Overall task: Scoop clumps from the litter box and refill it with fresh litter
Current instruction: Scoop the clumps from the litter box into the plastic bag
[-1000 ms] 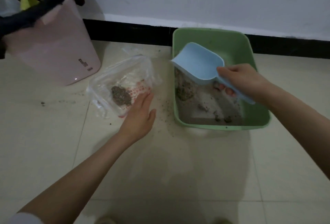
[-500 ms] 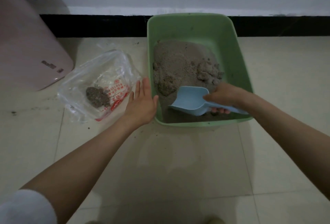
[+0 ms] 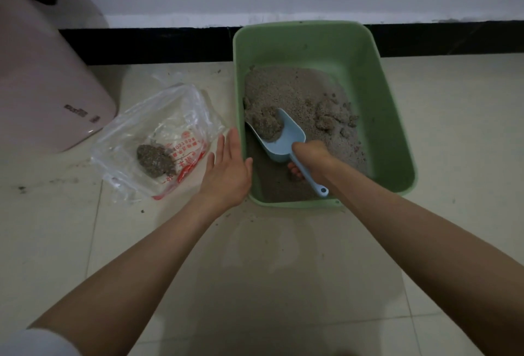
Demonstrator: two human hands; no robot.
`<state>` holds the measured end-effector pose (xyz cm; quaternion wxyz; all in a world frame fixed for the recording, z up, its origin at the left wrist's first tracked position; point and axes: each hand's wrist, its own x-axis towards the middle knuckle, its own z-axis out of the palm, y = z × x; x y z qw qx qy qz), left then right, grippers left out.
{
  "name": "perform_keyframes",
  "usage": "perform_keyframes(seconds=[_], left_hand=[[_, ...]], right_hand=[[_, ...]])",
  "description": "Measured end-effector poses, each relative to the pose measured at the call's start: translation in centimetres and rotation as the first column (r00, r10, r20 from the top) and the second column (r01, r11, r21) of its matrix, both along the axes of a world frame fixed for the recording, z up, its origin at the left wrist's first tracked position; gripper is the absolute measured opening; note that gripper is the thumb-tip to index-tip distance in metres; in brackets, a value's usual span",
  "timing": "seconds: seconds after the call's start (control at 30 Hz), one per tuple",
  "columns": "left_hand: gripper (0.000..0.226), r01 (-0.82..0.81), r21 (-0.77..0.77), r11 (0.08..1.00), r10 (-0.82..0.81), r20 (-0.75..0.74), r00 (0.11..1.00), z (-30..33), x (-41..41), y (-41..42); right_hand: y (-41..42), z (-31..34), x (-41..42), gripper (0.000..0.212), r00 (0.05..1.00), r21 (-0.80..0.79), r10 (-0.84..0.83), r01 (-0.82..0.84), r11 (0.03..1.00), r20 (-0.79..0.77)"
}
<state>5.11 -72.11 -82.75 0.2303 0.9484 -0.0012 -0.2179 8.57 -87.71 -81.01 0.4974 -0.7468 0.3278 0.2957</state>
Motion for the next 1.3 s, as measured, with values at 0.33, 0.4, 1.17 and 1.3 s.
perform_keyframes(seconds=[0.33,0.4,1.17,1.3], left_hand=[[0.064,-0.021,-0.022,1.0,0.021,-0.01,1.0,0.0,0.0,0.0],[0.063,-0.018,-0.022,1.0,0.018,-0.013,1.0,0.0,0.0,0.0],[0.064,-0.02,-0.006,1.0,0.02,-0.03,0.999,0.1,0.0,0.0],[0.064,-0.019,-0.011,1.0,0.019,-0.028,0.999,0.0,0.0,0.0]], right_hand=[[-1.8,-2.8,0.5,0.036,0.993,0.026,-0.103,0.102,0.994,0.059],[-2.3,-2.8,0.5,0.033,0.985,0.036,-0.124,0.12,0.992,0.124],[-6.6,3.4,4.9,0.032,0.762,-0.617,0.645,-0.485,0.62,0.049],[-6.3,3.7,4.7,0.031,0.722,-0.647,0.691,-0.513,0.564,0.029]])
